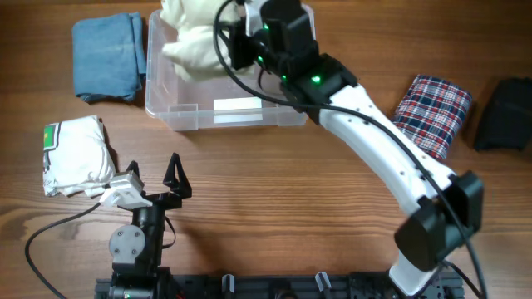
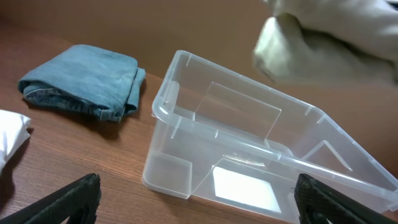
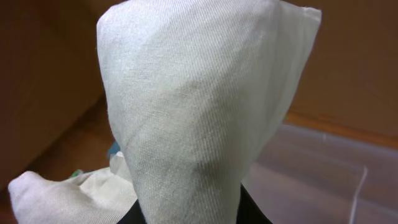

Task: Pack container
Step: 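Carry the cream bundle into the bin and release it with the right gripper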

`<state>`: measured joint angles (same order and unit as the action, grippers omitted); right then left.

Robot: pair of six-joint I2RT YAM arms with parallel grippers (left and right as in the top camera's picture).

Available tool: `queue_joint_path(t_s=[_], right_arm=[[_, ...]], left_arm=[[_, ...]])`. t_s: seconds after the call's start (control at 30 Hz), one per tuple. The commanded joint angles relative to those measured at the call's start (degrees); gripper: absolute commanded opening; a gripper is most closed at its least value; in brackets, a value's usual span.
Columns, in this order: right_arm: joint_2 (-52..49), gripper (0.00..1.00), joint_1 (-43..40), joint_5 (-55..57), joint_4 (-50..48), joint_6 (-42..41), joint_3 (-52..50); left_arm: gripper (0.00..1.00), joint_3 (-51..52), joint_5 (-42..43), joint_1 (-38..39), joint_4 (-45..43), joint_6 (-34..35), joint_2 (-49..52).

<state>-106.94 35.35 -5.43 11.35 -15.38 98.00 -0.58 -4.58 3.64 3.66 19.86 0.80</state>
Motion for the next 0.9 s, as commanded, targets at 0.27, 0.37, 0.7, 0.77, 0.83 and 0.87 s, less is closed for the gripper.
queue_joint_path(t_s=[0.27,0.37,0.7,0.77,0.83,0.87], right_arm=[[-14.56,0.04,0.72,0.46,-6.51,-9.05,2.62],[-16.44,0.04,1.09,-0.20,-8.63,-10.73,2.62],[-21.03,0.04,3.32,-0.20,-9.22,-12.52,2.60],[-21.11,0.19,3.32,-0.20,-9.22,-12.46,2.60],[-21.11,0.54,3.32,-0.20,-9.22,-12.35,2.60],[-21.11,0.66,3.32,-0.24,-9.14,-11.80,2.60]], left_arm=[[1.00,0.26,0.07,-0.28,-0.02,0.31,-0.37],[1.00,0.26,0.07,-0.28,-0.02,0.31,-0.37],[1.00,0.26,0.07,-0.28,-0.02,0.31,-0.37],[1.00,0.26,0.04,-0.28,-0.02,0.31,-0.37],[1.00,0.26,0.07,-0.28,-0.02,0.31,-0.37],[1.00,0.26,0.07,-0.28,-0.02,0.31,-0.37]])
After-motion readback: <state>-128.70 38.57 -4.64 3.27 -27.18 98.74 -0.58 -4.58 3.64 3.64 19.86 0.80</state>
